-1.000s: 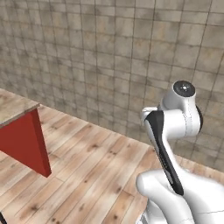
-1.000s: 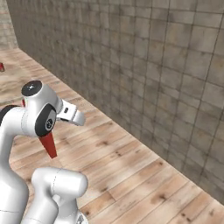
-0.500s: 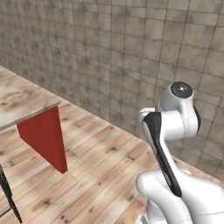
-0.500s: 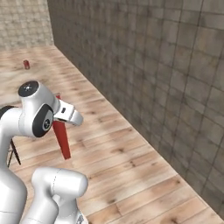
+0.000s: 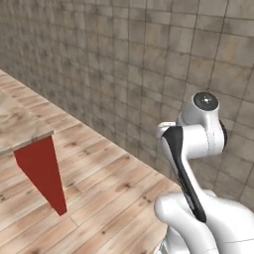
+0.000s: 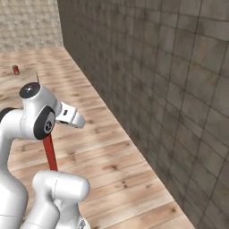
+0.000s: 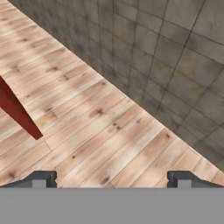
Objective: Four empty soda cans are scattered around the kitchen. Gather all the cans and cluster them next to the stove for recycling.
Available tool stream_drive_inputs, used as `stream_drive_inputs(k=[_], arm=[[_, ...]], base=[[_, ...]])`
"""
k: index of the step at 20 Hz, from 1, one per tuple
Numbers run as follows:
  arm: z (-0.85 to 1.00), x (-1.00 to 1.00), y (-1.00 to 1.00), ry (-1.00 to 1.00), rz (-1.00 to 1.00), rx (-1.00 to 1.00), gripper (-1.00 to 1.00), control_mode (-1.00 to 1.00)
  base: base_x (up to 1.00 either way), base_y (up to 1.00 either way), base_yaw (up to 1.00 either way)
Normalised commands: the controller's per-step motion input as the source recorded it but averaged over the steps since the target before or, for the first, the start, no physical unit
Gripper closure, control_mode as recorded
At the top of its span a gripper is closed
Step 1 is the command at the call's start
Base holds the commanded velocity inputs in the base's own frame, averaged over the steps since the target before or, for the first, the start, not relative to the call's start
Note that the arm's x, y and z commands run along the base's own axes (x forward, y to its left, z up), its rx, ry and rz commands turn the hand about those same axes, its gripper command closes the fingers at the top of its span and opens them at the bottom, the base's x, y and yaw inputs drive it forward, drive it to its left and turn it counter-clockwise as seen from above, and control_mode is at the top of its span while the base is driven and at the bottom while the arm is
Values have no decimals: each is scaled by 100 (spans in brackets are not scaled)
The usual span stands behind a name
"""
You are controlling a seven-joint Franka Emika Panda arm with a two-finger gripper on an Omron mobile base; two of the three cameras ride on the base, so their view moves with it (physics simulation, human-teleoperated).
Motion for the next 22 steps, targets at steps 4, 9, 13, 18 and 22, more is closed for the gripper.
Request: stream_drive_inputs(k=[4, 9, 13, 18, 22], arm=[[0, 0, 0, 0, 0, 0, -100, 100], [0, 0, 0, 0, 0, 0, -100, 100], [0, 0, 0, 0, 0, 0, -100, 100], [0, 0, 0, 0, 0, 0, -100, 100], [0, 0, 0, 0, 0, 0, -100, 100]], base=[[77, -18, 30], [70, -8, 36], [81, -11, 31], [84, -18, 27], [81, -20, 28]])
